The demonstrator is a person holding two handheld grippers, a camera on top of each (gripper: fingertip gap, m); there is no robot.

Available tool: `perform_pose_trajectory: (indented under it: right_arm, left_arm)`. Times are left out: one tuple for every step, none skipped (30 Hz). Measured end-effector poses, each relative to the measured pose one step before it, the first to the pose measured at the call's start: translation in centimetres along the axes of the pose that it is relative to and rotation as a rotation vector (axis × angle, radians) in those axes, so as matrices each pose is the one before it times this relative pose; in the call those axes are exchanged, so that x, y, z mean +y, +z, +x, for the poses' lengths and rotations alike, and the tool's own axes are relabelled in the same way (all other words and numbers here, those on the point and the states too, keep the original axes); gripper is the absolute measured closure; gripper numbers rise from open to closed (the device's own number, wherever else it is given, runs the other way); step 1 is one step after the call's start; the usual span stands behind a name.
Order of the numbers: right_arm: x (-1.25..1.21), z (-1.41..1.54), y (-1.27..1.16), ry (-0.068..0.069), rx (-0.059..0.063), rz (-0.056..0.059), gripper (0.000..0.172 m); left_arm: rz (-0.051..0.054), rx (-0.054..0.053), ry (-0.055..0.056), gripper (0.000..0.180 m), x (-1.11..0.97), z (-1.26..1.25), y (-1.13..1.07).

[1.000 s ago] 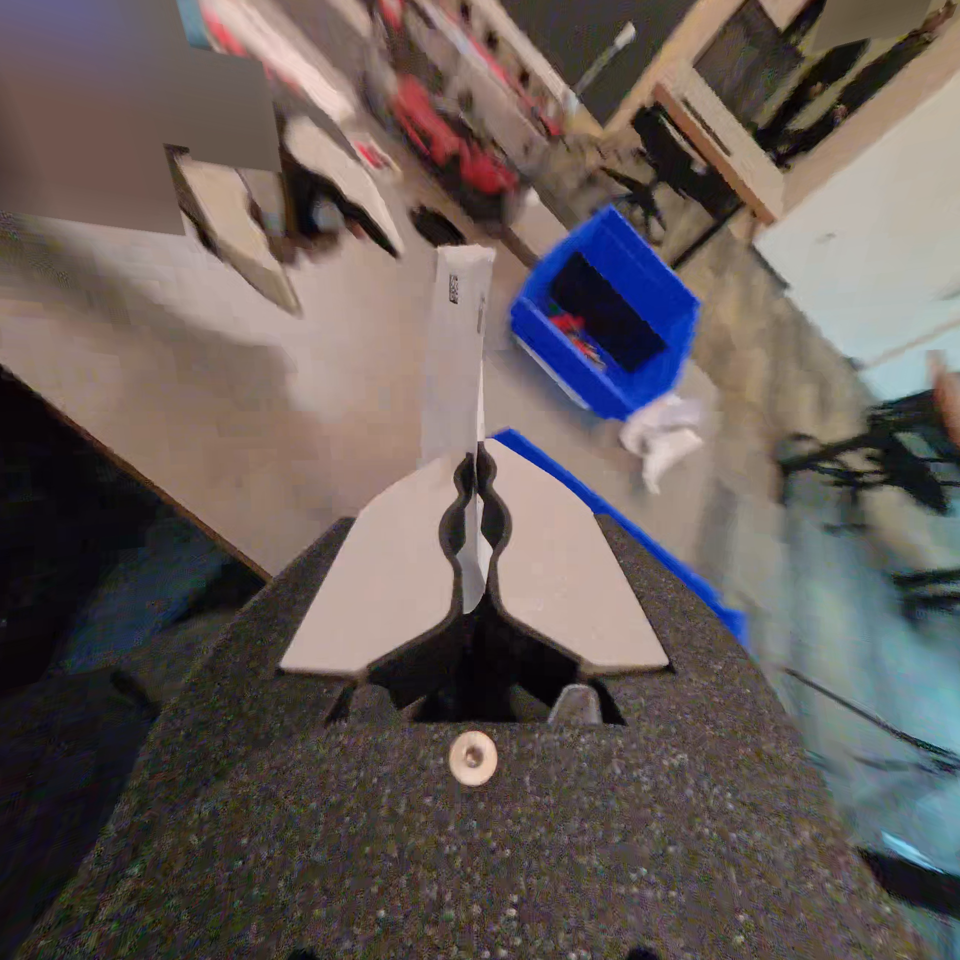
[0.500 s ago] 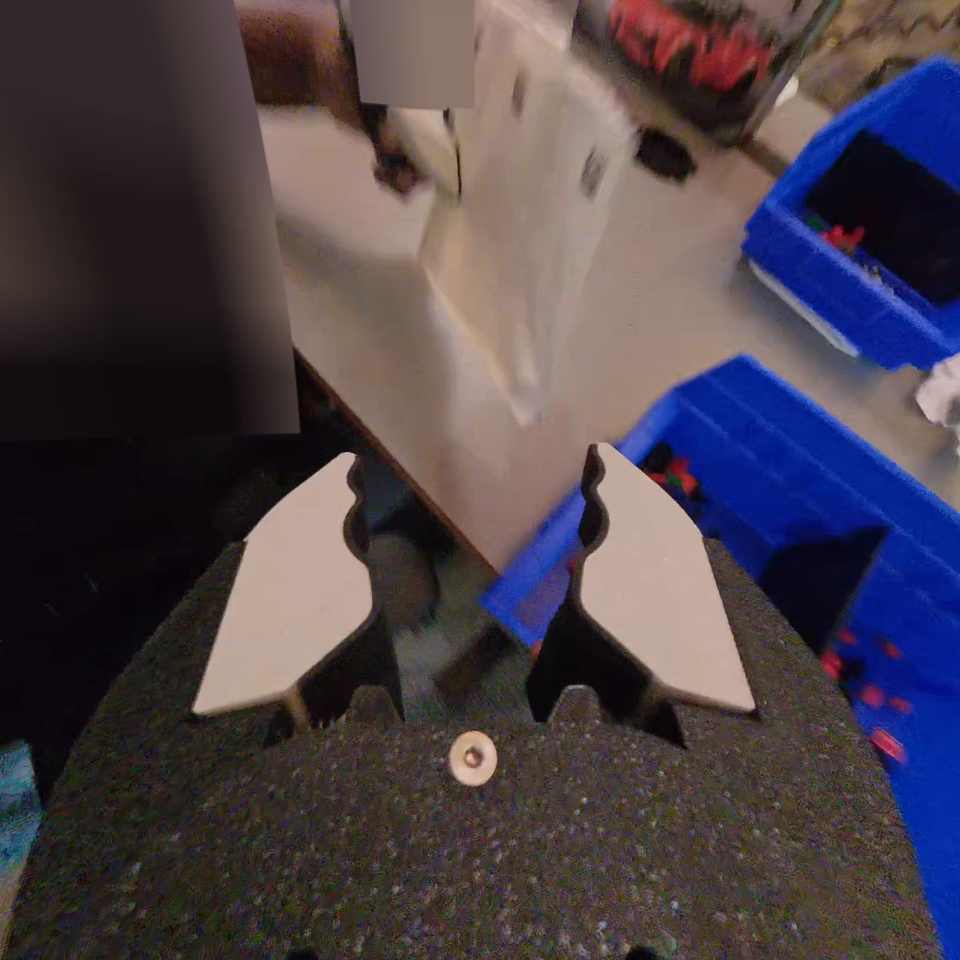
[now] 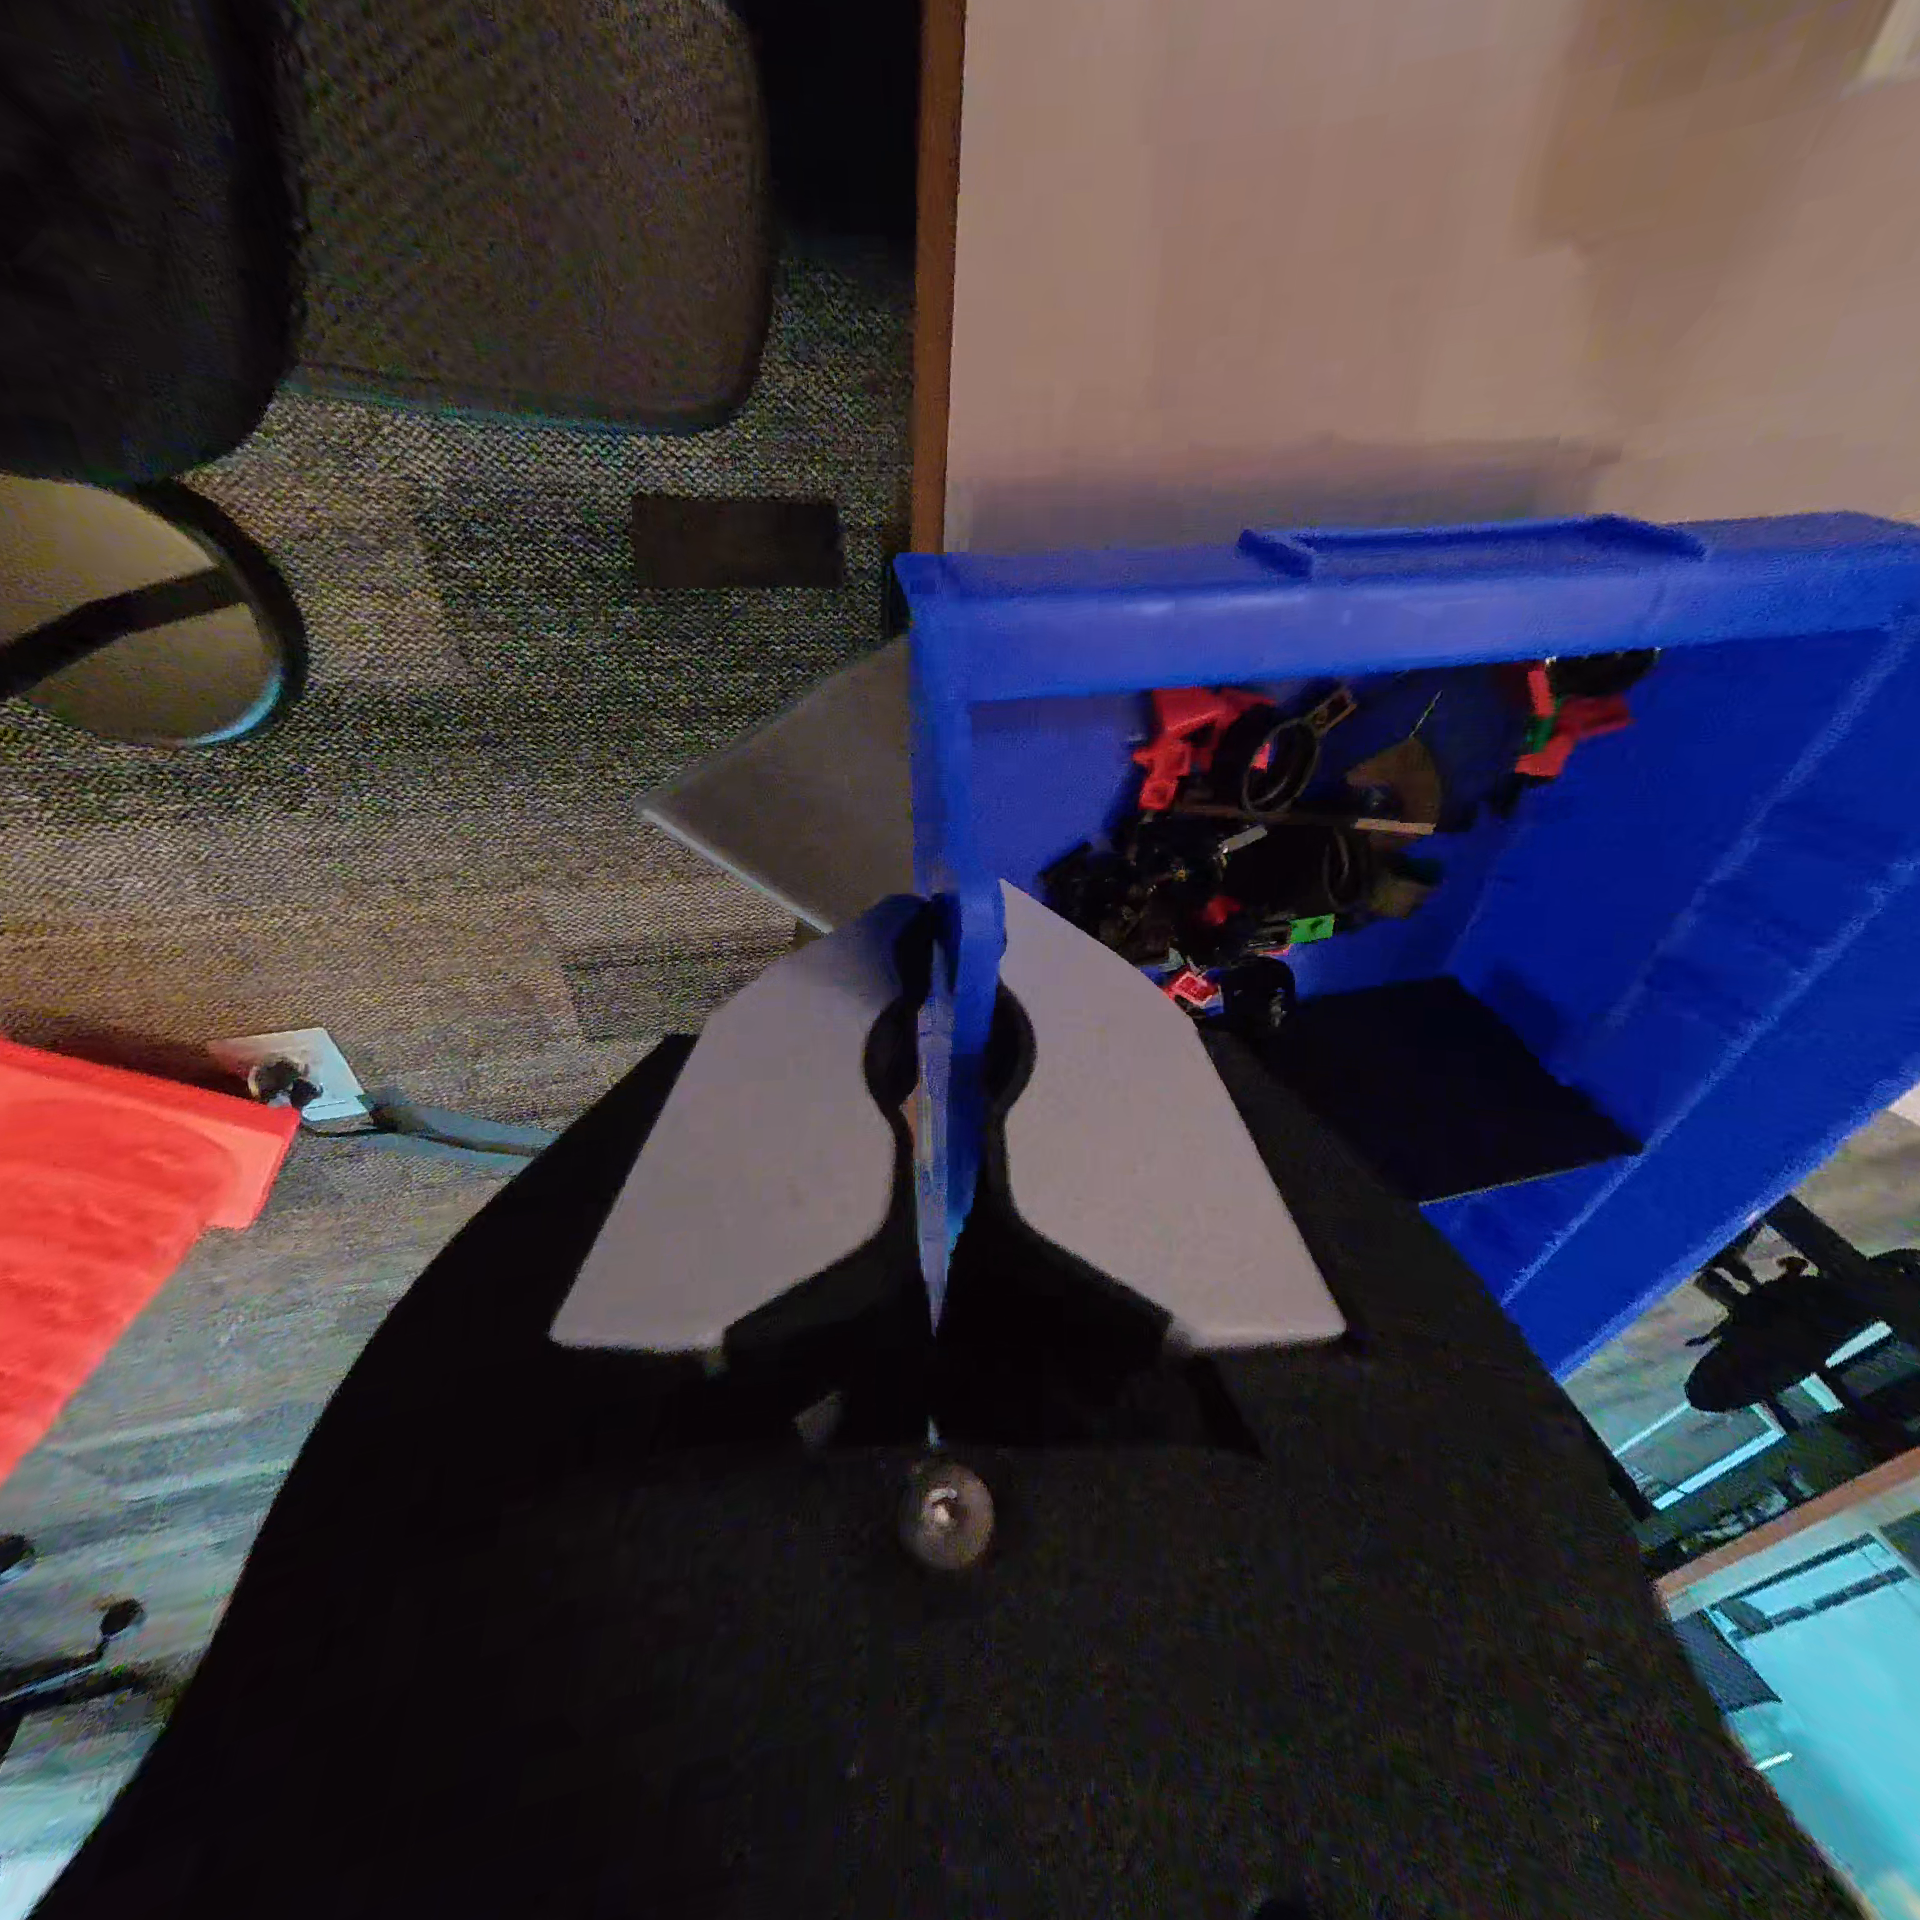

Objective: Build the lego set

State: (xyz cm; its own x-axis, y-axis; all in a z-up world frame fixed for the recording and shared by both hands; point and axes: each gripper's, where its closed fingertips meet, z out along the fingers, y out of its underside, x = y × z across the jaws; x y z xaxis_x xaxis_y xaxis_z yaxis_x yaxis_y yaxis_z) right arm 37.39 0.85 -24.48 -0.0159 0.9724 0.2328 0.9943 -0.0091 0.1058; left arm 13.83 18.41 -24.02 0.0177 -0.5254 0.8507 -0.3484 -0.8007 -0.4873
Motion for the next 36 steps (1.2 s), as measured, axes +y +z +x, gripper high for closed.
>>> perform_pose_trajectory:
  right_arm:
    - [-0.113, 0.262, -0.256, -0.0033, -0.0011, 0.0043, 0.166]
    - [-0.18, 0.373, -0.308, -0.0025, 0.0091, 0.0118, 0.166]
    - [-0.211, 0.376, -0.348, 0.0001, 0.0101, 0.0143, 0.166]
    - [-0.167, 0.297, -0.363, 0.0064, 0.0017, 0.0105, 0.166]
    - [-0.194, 0.325, -0.377, 0.0078, 0.0033, 0.0122, 0.166]
    - [-0.198, 0.284, -0.308, 0.0029, 0.0035, 0.0116, 0.166]
    - [-0.124, 0.258, -0.263, -0.0055, 0.0047, 0.0028, 0.166]
    - [-0.103, 0.232, -0.194, -0.0044, 0.0029, -0.0022, 0.166]
    - [-0.141, 0.199, -0.187, 0.0004, -0.002, -0.0006, 0.166]
    - [-0.203, 0.211, -0.229, 0.0049, -0.0037, 0.0068, 0.166]
    - [-0.198, 0.204, -0.268, 0.006, -0.0032, 0.0101, 0.165]
    - [-0.152, 0.197, -0.269, 0.0008, 0.001, 0.0077, 0.166]
    - [-0.112, 0.226, -0.237, -0.0009, 0.0053, 0.002, 0.166]
    - [-0.043, 0.13, -0.196, -0.0023, -0.0004, -0.0042, 0.166]
    - [-0.034, 0.146, -0.228, 0.0037, -0.0028, -0.0047, 0.166]
    - [-0.037, 0.186, -0.255, 0.0061, -0.0001, -0.0021, 0.165]
    - [-0.043, 0.148, -0.215, -0.0001, 0.0008, -0.0017, 0.165]
    - [-0.103, 0.102, -0.15, -0.0013, 0.0, 0.0005, 0.165]
    - [-0.099, 0.073, -0.057, -0.0036, 0.0006, -0.0031, 0.165]
    - [-0.044, 0.082, 0.004, -0.0033, 0.0012, -0.0091, 0.165]
    - [-0.023, 0.044, 0.015, 0.0008, -0.0038, -0.0108, 0.165]
    - [-0.009, 0.006, 0.002, -0.0006, -0.0062, -0.0104, 0.165]
    - [-0.004, 0.001, -0.04, -0.0023, -0.0047, -0.009, 0.165]
    - [-0.079, 0.029, -0.062, -0.0004, -0.0029, -0.0013, 0.165]
    - [-0.173, 0.019, -0.037, 0.0019, -0.0043, 0.0044, 0.165]
    - [-0.221, 0.014, 0.021, -0.0006, -0.0045, 0.0023, 0.166]
    - [-0.243, 0.016, 0.088, -0.0005, -0.0046, -0.0034, 0.166]
    - [-0.325, -0.034, 0.159, -0.0055, -0.0055, -0.0069, 0.166]
    - [-0.412, -0.045, 0.232, -0.0101, -0.0058, -0.0094, 0.166]
    - [-0.464, -0.045, 0.288, -0.0118, -0.0053, -0.0108, 0.166]
    - [-0.474, -0.064, 0.336, -0.0123, -0.0066, -0.0124, 0.166]
    - [-0.468, -0.022, 0.376, -0.0152, -0.004, -0.0148, 0.166]
    - [-0.44, -0.004, 0.419, -0.0175, -0.0003, -0.0195, 0.166]
    - [-0.424, -0.047, 0.465, -0.0156, -0.0019, -0.0176, 0.166]
    - [-0.343, -0.072, 0.468, -0.0141, -0.0024, -0.0164, 0.166]
    - [-0.25, -0.051, 0.442, -0.0127, -0.0003, -0.0191, 0.166]
  left_arm:
    - [0.0115, -0.0073, -0.0212, 0.18, 0.021, -0.263, 0.322]
    - [0.0129, -0.011, -0.0188, 0.18, -0.029, -0.252, 0.382]
    - [0.0147, -0.0128, -0.0152, 0.18, -0.058, -0.228, 0.464]
    - [0.0074, -0.0142, -0.0175, 0.18, 0.031, -0.214, 0.588]
    - [-0.0005, -0.0091, -0.0209, 0.18, 0.108, -0.111, 0.705]
    - [0.0025, -0.0006, -0.0221, 0.179, 0.083, 0.021, 0.774]
    - [0.0039, 0.0092, -0.0242, 0.178, 0.106, 0.146, 0.819]
    - [0.0088, 0.0116, -0.0251, 0.178, 0.087, 0.132, 0.88]
    - [0.0003, 0.0021, -0.0197, 0.177, 0.22, -0.031, 0.947]
    - [-0.0051, -0.0033, -0.0152, 0.177, 0.257, -0.095, 0.915]
    - [-0.0037, 0.0102, -0.0213, 0.176, 0.159, 0.174, 0.815]
    - [-0.0101, 0.017, -0.0152, 0.174, 0.16, 0.337, 0.792]
    - [-0.0156, 0.0037, -0.007, 0.169, 0.197, 0.15, 0.824]
    - [-0.0081, 0.008, -0.0145, 0.163, 0.007, 0.201, 0.828]
    - [-0.0046, 0.0219, -0.0238, 0.154, -0.122, 0.363, 0.811]
    - [0.0001, 0.0166, -0.0261, 0.146, -0.171, 0.293, 0.86]
    - [-0.0036, 0.0172, -0.0126, 0.138, -0.09, 0.347, 0.98]
    - [-0.0168, 0.0123, 0.0096, 0.132, 0.078, 0.343, 1.123]
    - [-0.0206, 0.0097, 0.0221, 0.128, 0.074, 0.308, 1.167]
    - [-0.001, 0.0067, 0.0152, 0.122, -0.198, 0.281, 1.069]
    - [-0.0087, 0.0063, 0.0228, 0.114, 0.016, 0.322, 0.931]
    - [-0.049, 0.0054, 0.0347, 0.103, 0.533, 0.368, 0.617]
    - [-0.049, -0.019, 0.039, 0.096, 0.49, -0.069, -0.014]
    - [-0.0013, -0.0018, 0.0189, 0.089, 0.172, 0.164, -0.775]
    - [0.0365, -0.0041, 0.0115, 0.087, -0.149, 0.104, -1.355]
    - [0.0317, -0.027, 0.0198, 0.084, -0.221, -0.28, -1.669]
    - [0.0232, -0.0415, 0.0441, 0.082, -0.225, -0.513, -1.795]
    - [0.0263, -0.0498, 0.0492, 0.079, -0.317, -0.675, -1.758]
    - [0.0293, -0.0242, 0.0379, 0.081, -0.333, -0.337, -1.624]
    - [0.0302, 0.0067, 0.0293, 0.086, -0.346, 0.086, -1.452]
    - [0.0262, -0.0056, 0.019, 0.088, -0.31, -0.054, -1.234]
    - [0.0269, -0.005, 0.026, 0.088, -0.35, 0.009, -1.036]
    - [0.0282, -0.0001, 0.0502, 0.091, -0.382, 0.152, -0.896]
    - [0.0351, -0.0245, 0.0679, 0.093, -0.515, -0.077, -0.724]
    - [0.0436, -0.0178, 0.0805, 0.095, -0.704, 0.139, -0.515]
    - [0.0375, -0.0038, 0.0865, 0.099, -0.735, 0.421, -0.283]
